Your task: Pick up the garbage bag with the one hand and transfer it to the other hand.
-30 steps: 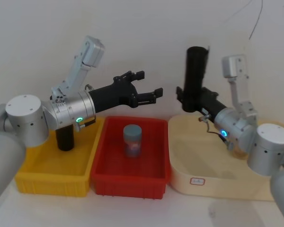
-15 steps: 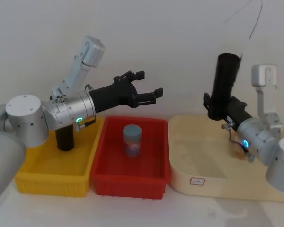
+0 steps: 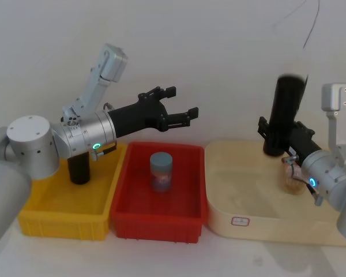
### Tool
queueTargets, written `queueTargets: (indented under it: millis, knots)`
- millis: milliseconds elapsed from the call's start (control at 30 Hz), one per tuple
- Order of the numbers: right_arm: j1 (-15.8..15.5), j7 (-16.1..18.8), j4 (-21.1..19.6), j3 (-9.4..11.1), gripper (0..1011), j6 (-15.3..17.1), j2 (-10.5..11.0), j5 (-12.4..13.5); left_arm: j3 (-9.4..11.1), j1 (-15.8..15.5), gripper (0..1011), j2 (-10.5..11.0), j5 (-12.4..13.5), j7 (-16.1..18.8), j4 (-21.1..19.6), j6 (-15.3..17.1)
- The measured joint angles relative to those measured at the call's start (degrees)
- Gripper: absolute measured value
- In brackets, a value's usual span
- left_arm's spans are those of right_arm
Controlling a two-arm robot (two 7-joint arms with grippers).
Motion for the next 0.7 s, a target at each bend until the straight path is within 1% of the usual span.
queueTargets:
  millis: [67,100,233,400,467,500,700]
  knots:
    - [-0.35,-0.08,-0.65,0.13,653,0.17,0.13,-0.05,0.00,0.00,1001,0.00,0.00,0.00,0.00,0.00]
    - [-0.45,-0.11,-0.84,0.17,708,0.23,0.17,-0.07,0.00,0.00,1001,0.00,0.00,0.00,0.00,0.00]
    - [-0.94,-0.23,-1.55,0.32,798,0.46,0.32,-0.14,0.00,0.00,1001,0.00,0.00,0.00,0.00,0.00]
    - [-1.37,-0.34,-2.27,0.47,948,0.67,0.46,-0.21,0.00,0.00,1001,0.00,0.00,0.00,0.00,0.00]
    - [-1.45,-0.37,-2.43,0.49,973,0.71,0.50,-0.22,0.00,0.00,1001,0.00,0.00,0.00,0.00,0.00]
    - [-1.54,-0.40,-2.57,0.52,1001,0.75,0.52,-0.24,0.00,0.00,1001,0.00,0.00,0.00,0.00,0.00]
    - [-1.76,-0.45,-3.01,0.61,1001,0.88,0.61,-0.29,0.00,0.00,1001,0.00,0.00,0.00,0.00,0.00]
